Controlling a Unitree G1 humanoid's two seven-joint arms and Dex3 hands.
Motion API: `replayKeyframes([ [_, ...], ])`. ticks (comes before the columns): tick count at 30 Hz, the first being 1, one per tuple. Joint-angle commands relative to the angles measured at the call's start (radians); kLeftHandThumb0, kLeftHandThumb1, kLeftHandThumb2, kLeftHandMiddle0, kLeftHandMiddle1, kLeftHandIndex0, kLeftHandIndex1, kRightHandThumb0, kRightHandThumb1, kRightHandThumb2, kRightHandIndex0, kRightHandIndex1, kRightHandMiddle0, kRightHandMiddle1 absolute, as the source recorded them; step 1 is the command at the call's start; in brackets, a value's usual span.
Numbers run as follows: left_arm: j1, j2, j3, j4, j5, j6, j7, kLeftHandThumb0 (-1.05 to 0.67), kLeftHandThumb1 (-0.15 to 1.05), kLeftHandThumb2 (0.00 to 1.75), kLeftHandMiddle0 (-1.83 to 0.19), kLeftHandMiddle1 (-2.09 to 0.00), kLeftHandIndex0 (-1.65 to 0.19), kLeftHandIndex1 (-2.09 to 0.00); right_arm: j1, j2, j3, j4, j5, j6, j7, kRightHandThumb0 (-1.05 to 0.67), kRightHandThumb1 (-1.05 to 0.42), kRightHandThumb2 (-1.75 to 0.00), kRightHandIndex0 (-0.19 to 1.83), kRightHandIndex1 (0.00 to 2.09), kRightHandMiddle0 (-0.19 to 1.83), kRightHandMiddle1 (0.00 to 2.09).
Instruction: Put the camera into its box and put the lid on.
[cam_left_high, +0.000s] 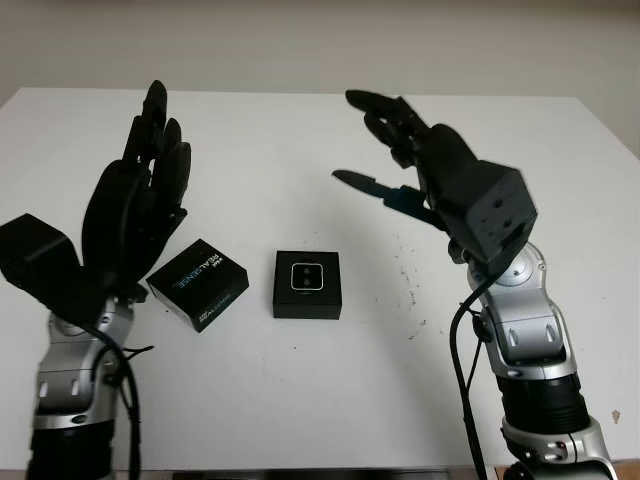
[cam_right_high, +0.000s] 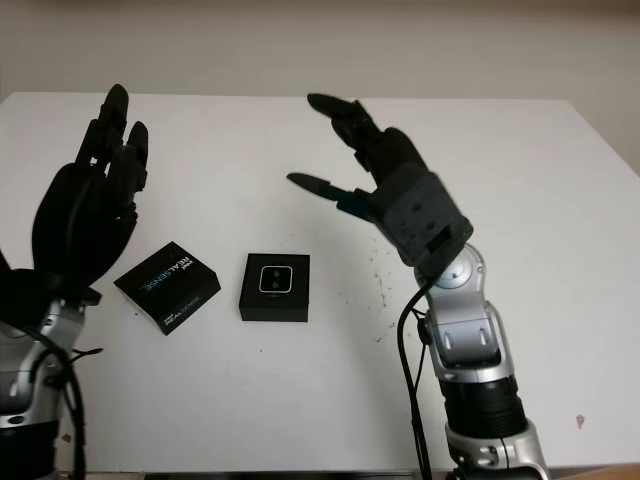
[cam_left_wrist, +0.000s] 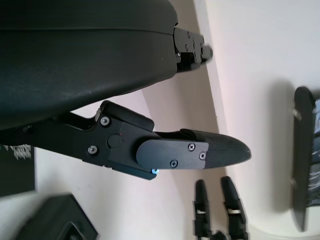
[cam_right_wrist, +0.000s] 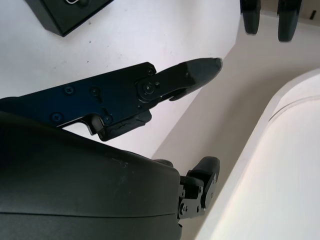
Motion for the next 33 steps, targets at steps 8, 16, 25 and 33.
replayKeyframes([
  [8,-0.006,0.356,-0.039,0.061,0.280,-0.099,-0.154,-0.44,0.90,0.05,-0.28,-0.18,-0.22,-0.27,-0.073,-0.027,-0.140,0.151,0.226,0.010,0.063,-0.57,-1.05,-0.24,0.17,0.11,-0.19,0.91],
  [16,-0.109,0.609,-0.233,0.146,0.604,-0.366,-0.313,-0.53,0.85,0.04,-0.09,-0.03,-0.03,-0.08,-0.077,-0.022,-0.185,0.160,0.328,0.069,0.028,-0.59,-1.05,-0.45,0.09,0.07,-0.19,0.57],
  [25,-0.222,0.630,-0.411,0.222,0.786,-0.568,-0.402,-0.51,0.82,0.06,-0.04,-0.04,0.00,-0.05,-0.058,-0.038,-0.162,0.164,0.309,0.056,0.001,-0.55,-1.05,-0.39,0.08,0.07,-0.19,0.57],
  [33,-0.277,0.590,-0.470,0.298,0.821,-0.645,-0.394,-0.57,0.79,0.05,-0.05,-0.05,0.00,-0.05,-0.044,-0.058,-0.118,0.147,0.256,0.056,-0.010,-0.53,-1.05,-0.43,0.08,0.07,-0.19,0.57],
])
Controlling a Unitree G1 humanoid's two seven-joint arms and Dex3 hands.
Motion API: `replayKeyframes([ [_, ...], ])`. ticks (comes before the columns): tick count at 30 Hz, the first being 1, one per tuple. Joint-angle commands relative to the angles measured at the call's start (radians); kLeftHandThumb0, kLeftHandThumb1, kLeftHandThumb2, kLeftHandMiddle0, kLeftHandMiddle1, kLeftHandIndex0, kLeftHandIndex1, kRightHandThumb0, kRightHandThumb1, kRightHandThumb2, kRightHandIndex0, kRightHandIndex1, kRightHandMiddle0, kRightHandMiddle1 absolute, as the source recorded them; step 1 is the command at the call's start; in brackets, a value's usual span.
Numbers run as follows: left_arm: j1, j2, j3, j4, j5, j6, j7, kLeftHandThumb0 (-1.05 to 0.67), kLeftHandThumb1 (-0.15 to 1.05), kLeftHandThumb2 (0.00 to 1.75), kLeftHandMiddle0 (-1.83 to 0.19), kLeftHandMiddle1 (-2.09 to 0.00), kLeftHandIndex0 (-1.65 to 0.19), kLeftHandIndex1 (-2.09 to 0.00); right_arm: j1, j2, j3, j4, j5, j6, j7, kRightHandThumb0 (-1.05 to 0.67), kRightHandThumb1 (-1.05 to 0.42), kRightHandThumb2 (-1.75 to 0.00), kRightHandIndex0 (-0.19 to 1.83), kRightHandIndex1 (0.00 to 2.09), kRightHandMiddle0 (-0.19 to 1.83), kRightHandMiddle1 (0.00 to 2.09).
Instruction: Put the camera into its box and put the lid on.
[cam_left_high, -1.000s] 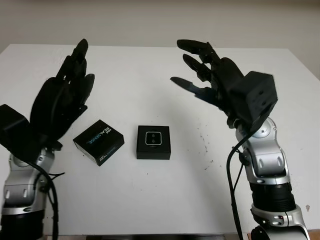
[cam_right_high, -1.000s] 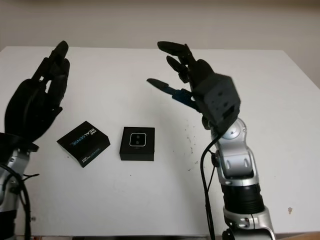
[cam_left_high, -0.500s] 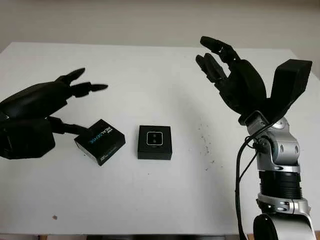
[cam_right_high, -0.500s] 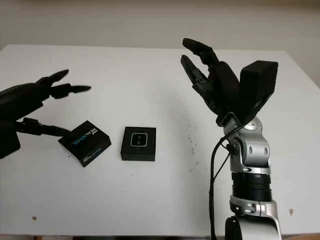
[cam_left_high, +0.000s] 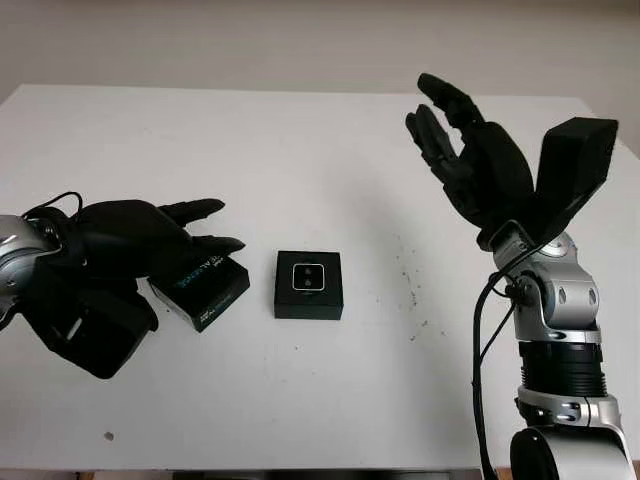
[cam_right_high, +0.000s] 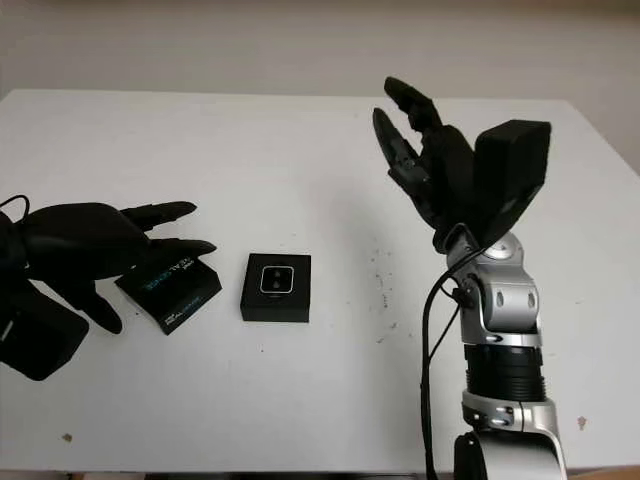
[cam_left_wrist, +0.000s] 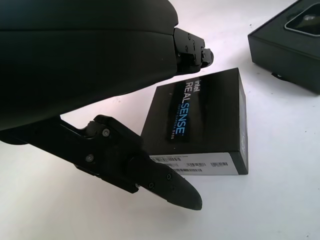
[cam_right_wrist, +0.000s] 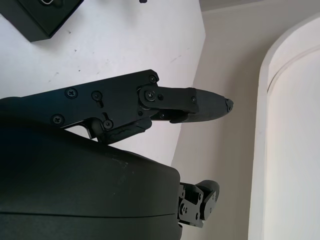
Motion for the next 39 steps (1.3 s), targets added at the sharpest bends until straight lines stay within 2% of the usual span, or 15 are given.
replayKeyframes([
  [1,-0.028,-0.015,-0.015,0.020,0.006,-0.011,0.012,-0.57,0.79,0.04,-0.04,-0.05,0.00,-0.05,0.010,-0.016,0.005,-0.012,-0.004,-0.015,0.006,-0.53,-1.05,-0.43,0.08,0.07,-0.19,0.58],
  [5,-0.049,-0.035,-0.039,0.062,0.028,-0.035,0.027,-0.57,0.80,0.05,-0.03,-0.04,0.04,-0.03,0.019,-0.011,0.002,-0.019,-0.003,-0.011,0.004,-0.53,-1.05,-0.41,0.09,0.07,-0.19,0.65],
  [11,-0.073,-0.070,-0.047,0.166,0.041,-0.084,0.104,-0.51,0.83,0.06,-0.05,-0.06,0.02,-0.05,0.023,-0.006,0.002,-0.009,0.005,-0.018,0.011,-0.54,-1.05,-0.37,0.10,0.08,-0.19,0.76],
  [20,-0.087,-0.108,-0.055,0.264,-0.010,-0.074,0.081,-0.34,0.86,0.06,-0.12,-0.08,-0.05,-0.08,0.015,-0.003,0.015,-0.003,-0.007,-0.007,-0.010,-0.51,-1.05,-0.35,0.12,0.09,-0.19,0.87],
  [24,-0.084,-0.112,-0.059,0.285,-0.018,-0.079,0.083,-0.29,0.89,0.07,-0.17,-0.09,-0.10,-0.10,0.014,-0.004,0.014,-0.002,-0.001,-0.010,-0.008,-0.51,-1.05,-0.35,0.13,0.10,-0.19,0.98],
  [33,-0.083,-0.108,-0.075,0.280,-0.003,-0.070,0.068,-0.27,0.91,0.06,-0.33,-0.20,-0.28,-0.22,0.016,-0.006,0.021,0.003,-0.010,-0.026,-0.007,-0.52,-1.05,-0.34,0.12,0.10,-0.19,1.07],
  [34,-0.083,-0.108,-0.076,0.277,-0.008,-0.063,0.057,-0.26,0.92,0.06,-0.27,-0.39,-0.26,-0.30,0.016,-0.005,0.021,0.004,-0.009,-0.026,-0.008,-0.53,-1.05,-0.34,0.12,0.10,-0.19,1.06],
  [35,-0.081,-0.109,-0.075,0.275,-0.015,-0.057,0.049,-0.26,0.92,0.05,-0.13,-0.74,-0.16,-0.51,0.016,-0.005,0.021,0.004,-0.008,-0.025,-0.007,-0.53,-1.05,-0.33,0.12,0.10,-0.19,1.06],
  [36,-0.078,-0.109,-0.075,0.271,-0.020,-0.052,0.042,-0.25,0.92,0.05,-0.08,-0.89,-0.11,-0.67,0.015,-0.003,0.019,0.003,-0.005,-0.021,-0.008,-0.53,-1.05,-0.33,0.11,0.10,-0.19,1.05],
  [37,-0.076,-0.109,-0.075,0.268,-0.023,-0.048,0.039,-0.23,0.93,0.06,-0.08,-1.01,-0.09,-0.78,0.015,-0.002,0.017,0.003,-0.003,-0.017,-0.009,-0.52,-1.05,-0.33,0.11,0.10,-0.19,1.05],
  [39,-0.065,-0.112,-0.069,0.267,-0.045,-0.043,0.035,-0.19,0.94,0.06,-0.13,-1.10,-0.12,-0.87,0.014,0.001,0.014,0.004,0.002,-0.013,-0.012,-0.52,-1.05,-0.32,0.11,0.10,-0.19,1.07],
])
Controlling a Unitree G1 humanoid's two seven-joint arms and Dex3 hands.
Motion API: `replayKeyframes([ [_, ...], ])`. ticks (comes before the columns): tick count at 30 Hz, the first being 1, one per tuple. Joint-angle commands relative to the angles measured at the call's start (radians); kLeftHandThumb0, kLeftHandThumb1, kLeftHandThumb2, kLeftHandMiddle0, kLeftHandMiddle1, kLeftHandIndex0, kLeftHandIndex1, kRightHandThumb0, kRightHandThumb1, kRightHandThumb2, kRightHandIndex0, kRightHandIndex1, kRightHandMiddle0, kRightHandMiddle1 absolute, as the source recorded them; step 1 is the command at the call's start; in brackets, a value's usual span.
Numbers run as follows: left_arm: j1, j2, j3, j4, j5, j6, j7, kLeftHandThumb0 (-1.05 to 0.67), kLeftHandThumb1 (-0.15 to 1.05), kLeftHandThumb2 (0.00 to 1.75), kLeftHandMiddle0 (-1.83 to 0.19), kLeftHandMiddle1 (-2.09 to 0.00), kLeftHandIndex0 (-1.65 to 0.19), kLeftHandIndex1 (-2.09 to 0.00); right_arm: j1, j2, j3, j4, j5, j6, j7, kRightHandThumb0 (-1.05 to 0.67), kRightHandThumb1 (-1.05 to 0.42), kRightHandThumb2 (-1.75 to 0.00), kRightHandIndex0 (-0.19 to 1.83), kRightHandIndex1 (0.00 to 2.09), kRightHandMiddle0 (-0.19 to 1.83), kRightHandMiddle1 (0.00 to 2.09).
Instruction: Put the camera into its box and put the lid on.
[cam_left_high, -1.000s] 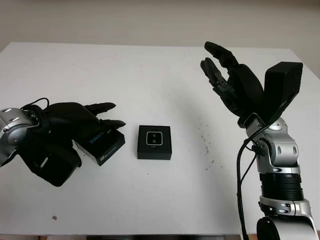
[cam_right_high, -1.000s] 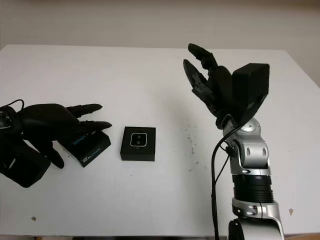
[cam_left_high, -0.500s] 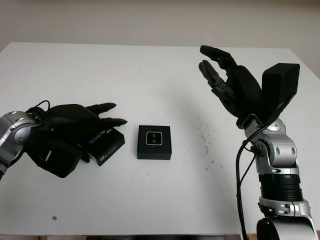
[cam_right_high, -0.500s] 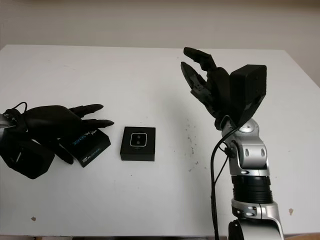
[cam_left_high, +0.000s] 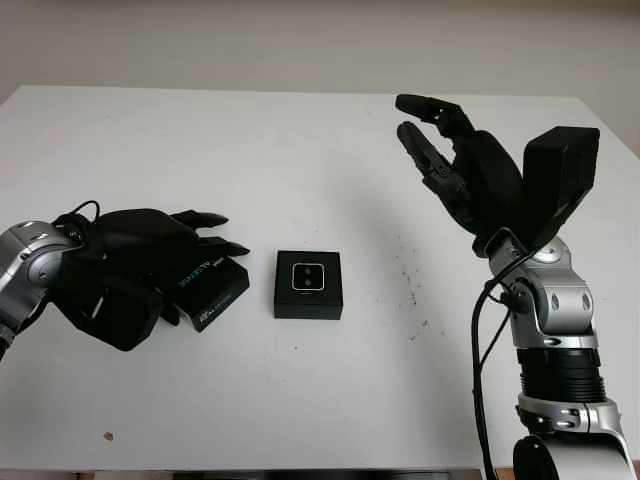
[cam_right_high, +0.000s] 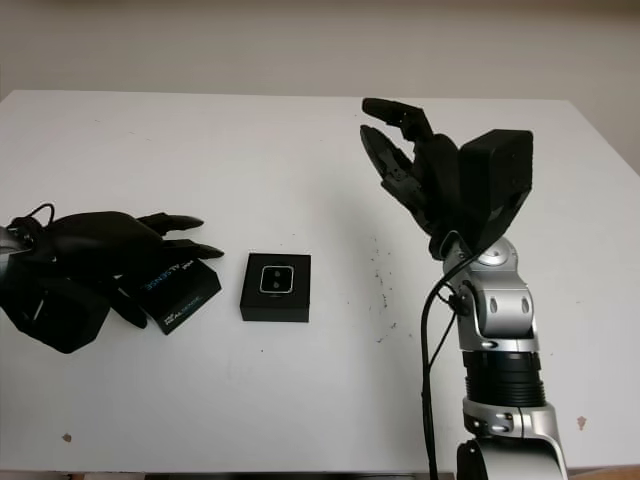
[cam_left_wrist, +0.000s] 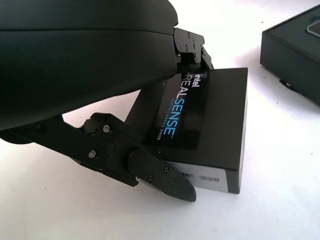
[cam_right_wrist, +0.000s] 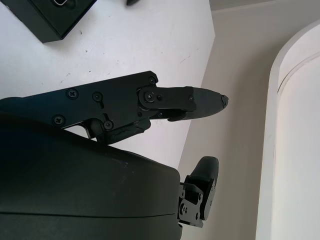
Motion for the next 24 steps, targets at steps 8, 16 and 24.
replayKeyframes([
  [8,0.038,-0.015,-0.004,-0.015,-0.070,0.060,-0.038,-0.11,1.03,0.05,-0.26,-1.27,-0.27,-1.31,-0.003,0.000,-0.003,0.007,0.004,0.001,-0.006,-0.51,-1.05,-0.30,0.11,0.11,-0.19,1.17],
  [16,0.072,-0.044,0.042,-0.105,-0.135,0.288,-0.063,-0.12,1.05,0.07,-0.30,-1.25,-0.26,-1.32,-0.001,-0.001,-0.002,0.013,0.006,0.003,0.002,-0.49,-1.05,-0.30,0.11,0.12,-0.19,1.21],
  [24,0.059,-0.109,0.132,-0.268,-0.226,0.578,-0.048,-0.15,1.02,0.05,-0.37,-1.38,-0.29,-1.26,0.002,0.002,-0.002,0.041,0.004,-0.032,0.016,-0.49,-1.05,-0.29,0.11,0.13,-0.19,1.31],
])
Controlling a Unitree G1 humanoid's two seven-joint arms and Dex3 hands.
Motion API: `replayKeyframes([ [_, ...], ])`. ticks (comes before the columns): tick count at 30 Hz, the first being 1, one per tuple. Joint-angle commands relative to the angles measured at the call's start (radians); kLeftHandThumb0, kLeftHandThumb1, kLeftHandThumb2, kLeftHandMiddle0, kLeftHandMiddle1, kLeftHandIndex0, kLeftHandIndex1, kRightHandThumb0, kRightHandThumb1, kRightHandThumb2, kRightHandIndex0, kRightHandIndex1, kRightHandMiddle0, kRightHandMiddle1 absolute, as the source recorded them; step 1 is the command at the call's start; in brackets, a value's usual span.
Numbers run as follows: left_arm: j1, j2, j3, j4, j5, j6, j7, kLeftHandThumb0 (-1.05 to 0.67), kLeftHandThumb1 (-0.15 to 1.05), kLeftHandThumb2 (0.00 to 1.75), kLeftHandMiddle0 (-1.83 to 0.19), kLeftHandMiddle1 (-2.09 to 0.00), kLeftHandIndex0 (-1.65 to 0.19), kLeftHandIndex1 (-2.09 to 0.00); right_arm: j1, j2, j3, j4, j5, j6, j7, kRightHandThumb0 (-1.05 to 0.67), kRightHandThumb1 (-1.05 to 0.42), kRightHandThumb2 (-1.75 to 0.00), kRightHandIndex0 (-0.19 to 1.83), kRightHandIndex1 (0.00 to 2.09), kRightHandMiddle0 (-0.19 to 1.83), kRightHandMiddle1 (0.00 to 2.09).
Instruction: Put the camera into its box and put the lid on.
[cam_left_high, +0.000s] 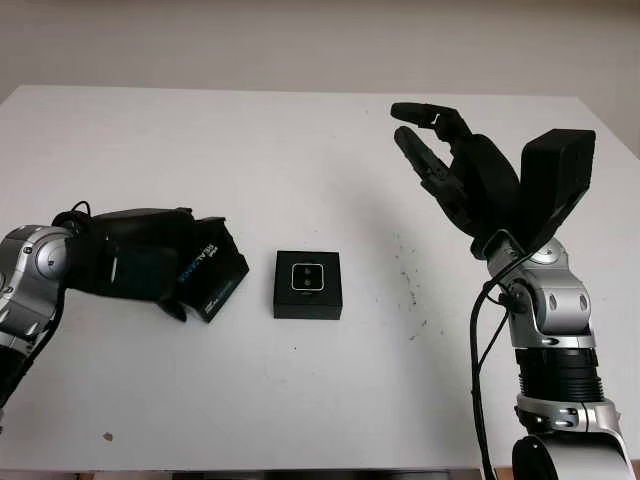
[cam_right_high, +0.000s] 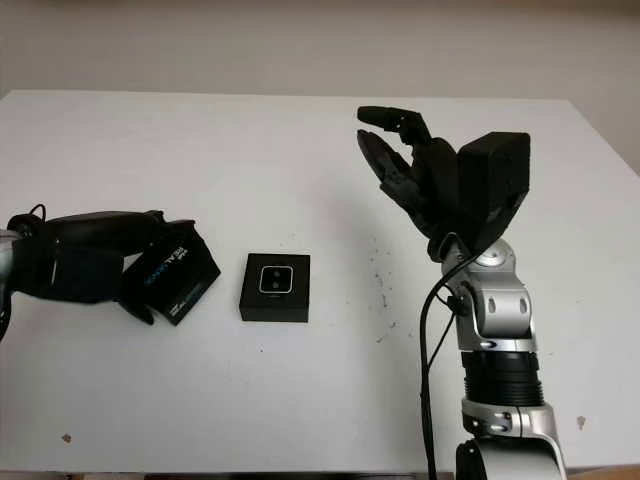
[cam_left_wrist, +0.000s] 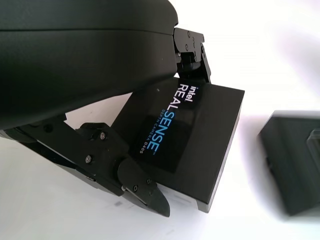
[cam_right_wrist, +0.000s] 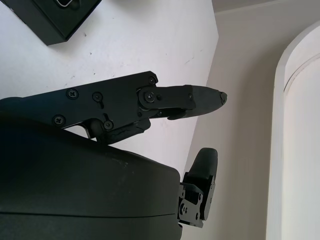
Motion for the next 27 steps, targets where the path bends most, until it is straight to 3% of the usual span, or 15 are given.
replayKeyframes([
  [1,-0.022,-0.018,0.020,-0.068,-0.010,0.089,-0.004,-0.15,1.01,0.05,-0.39,-1.42,-0.29,-1.27,0.002,0.000,-0.001,0.008,0.002,-0.026,0.003,-0.49,-1.05,-0.30,0.11,0.14,-0.19,1.30],
  [4,-0.073,-0.032,0.001,-0.153,0.004,0.238,-0.045,-0.17,1.01,0.05,-0.43,-1.50,-0.27,-1.32,0.014,0.017,0.006,-0.004,-0.010,-0.037,-0.021,-0.50,-1.05,-0.32,0.11,0.14,-0.19,1.18],
  [5,-0.096,-0.034,-0.011,-0.179,0.013,0.287,-0.066,-0.18,1.01,0.05,-0.46,-1.50,-0.27,-1.33,0.023,0.027,0.012,-0.019,-0.018,-0.042,-0.036,-0.53,-1.05,-0.35,0.09,0.14,-0.19,0.95],
  [8,-0.145,-0.042,-0.040,-0.230,0.033,0.396,-0.114,-0.18,1.00,0.05,-0.49,-1.46,-0.27,-1.34,0.048,0.048,0.025,-0.061,-0.026,-0.043,-0.061,-0.55,-1.05,-0.45,0.03,0.10,-0.19,0.57],
  [12,-0.202,-0.058,-0.061,-0.255,0.023,0.504,-0.162,-0.20,1.00,0.05,-0.48,-1.49,-0.25,-1.44,0.078,0.077,0.043,-0.100,-0.029,-0.046,-0.082,-0.59,-1.05,-0.55,-0.06,0.06,-0.19,0.28],
  [18,-0.282,-0.072,-0.107,-0.280,0.025,0.613,-0.210,-0.21,0.97,0.05,-0.53,-1.47,-0.29,-1.45,0.121,0.118,0.087,-0.103,-0.075,-0.087,-0.126,-0.56,-1.05,-0.60,-0.13,0.03,-0.19,0.11],
  [27,-0.384,-0.091,-0.177,-0.268,0.008,0.801,-0.278,-0.20,0.97,0.06,-0.45,-1.50,-0.28,-1.51,0.159,0.176,0.116,-0.057,-0.092,-0.151,-0.144,-0.66,-1.05,-0.61,-0.19,0.00,-0.19,0.00],
])
